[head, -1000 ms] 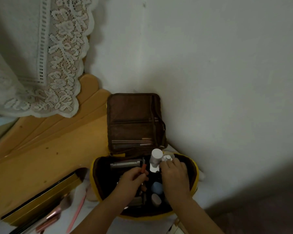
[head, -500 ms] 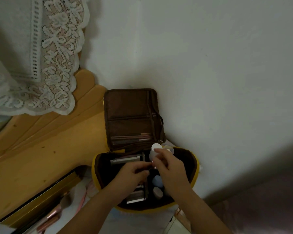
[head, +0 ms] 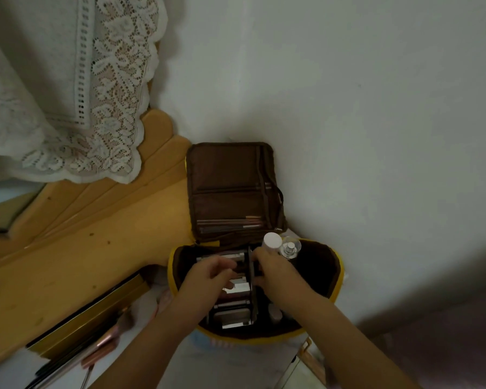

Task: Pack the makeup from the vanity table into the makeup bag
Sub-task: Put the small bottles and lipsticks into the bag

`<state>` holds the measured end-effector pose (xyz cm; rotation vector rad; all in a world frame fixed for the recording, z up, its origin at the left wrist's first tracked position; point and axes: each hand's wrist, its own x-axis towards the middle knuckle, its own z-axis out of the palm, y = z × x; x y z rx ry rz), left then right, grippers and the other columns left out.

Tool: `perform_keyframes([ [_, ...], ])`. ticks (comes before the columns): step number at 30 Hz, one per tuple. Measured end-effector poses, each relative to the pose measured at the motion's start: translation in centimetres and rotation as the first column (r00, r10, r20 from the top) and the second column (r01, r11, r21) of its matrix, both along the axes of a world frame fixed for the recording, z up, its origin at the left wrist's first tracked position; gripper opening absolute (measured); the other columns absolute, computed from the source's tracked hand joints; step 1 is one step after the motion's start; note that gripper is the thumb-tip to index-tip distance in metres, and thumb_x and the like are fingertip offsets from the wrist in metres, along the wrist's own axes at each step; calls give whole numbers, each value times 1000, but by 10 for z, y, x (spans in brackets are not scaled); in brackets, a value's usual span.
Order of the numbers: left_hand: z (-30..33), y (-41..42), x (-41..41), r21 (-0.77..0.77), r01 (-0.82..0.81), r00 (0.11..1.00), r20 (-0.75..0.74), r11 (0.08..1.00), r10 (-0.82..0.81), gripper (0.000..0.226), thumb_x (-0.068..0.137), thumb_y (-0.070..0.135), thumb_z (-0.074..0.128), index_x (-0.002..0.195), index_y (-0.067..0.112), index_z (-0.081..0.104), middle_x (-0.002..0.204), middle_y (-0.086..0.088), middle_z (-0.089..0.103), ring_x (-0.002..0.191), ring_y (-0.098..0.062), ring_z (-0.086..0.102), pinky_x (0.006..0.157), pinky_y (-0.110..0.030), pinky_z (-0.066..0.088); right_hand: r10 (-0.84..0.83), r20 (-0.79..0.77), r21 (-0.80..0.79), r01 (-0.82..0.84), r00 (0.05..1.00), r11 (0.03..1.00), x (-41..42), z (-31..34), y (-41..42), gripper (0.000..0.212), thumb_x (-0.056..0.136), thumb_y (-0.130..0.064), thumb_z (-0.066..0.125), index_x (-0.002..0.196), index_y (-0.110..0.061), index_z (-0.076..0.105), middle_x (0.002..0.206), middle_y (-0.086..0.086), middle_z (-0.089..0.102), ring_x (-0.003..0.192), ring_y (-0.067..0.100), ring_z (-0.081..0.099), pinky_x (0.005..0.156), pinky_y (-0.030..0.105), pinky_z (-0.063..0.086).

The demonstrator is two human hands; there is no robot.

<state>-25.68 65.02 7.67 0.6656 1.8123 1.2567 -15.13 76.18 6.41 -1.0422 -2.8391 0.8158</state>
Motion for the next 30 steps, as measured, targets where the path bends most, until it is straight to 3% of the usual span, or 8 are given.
perform_keyframes([
  [4,8,-8,-1,6,12,1000,3,1000,-12,22,95,6,44,90,22,58,88,3,64,78,-9,60,67,-16,50,-87,-87,79,93,992,993,-2,-12,-3,28,85,-12,63,109,-11,50,120,4,45,105,22,53,86,25,44],
  [7,15,-18,-5,17,25,1000,12,1000,-26,24,95,6,44,89,23,60,86,4,65,76,-8,61,69,-18,51,-61,-115,209,84,991,974,2,-17,-5,25,83,-16,66,105,-9,56,116,3,43,92,15,47,79,19,40],
  [12,24,-45,-15,42,-30,999,-43,999,32,26,94,5,45,88,22,63,78,4,66,70,-2,62,63,-13,50,50,-35,499,-26,998,866,8,-27,-5,27,41,-18,94,55,-14,71,68,5,61,65,22,60,50,24,48],
  [17,5,-86,-42,0,-242,963,-127,970,240,26,92,2,47,79,17,64,68,0,63,59,-5,58,51,-17,44,-36,-394,402,208,918,892,14,-16,-28,12,76,-12,61,81,-8,71,80,11,63,75,26,59,63,33,53],
  [21,-44,-119,-72,-207,-339,922,-266,918,281,19,90,6,52,77,15,62,64,-2,59,55,-14,49,54,-26,40,140,-532,287,23,835,958,8,-19,-73,18,80,-12,45,81,-12,63,83,5,60,80,14,51,69,22,45],
  [24,-73,-130,-77,-345,-304,870,-480,888,112,14,89,15,56,80,12,67,67,1,61,63,-16,55,58,-25,38,298,-505,285,-170,810,943,-2,-38,-110,16,74,-7,48,75,-15,62,75,3,60,73,13,50,62,22,45],
  [27,-92,-128,-72,-449,-246,811,-580,859,-71,29,92,15,49,65,22,54,83,-6,68,77,-19,62,63,-24,43,436,-337,243,-370,834,897,-15,-64,-135,22,67,-11,45,69,-22,63,67,-3,59,68,7,48,55,17,41],
  [30,-108,-119,-67,-529,-204,770,-606,824,-199,20,93,23,48,95,10,64,106,-9,67,96,-20,64,77,-27,48,469,-112,172,-448,876,877,-29,-92,-149,19,57,-19,50,60,-32,64,60,-12,55,56,3,54,46,13,38],
])
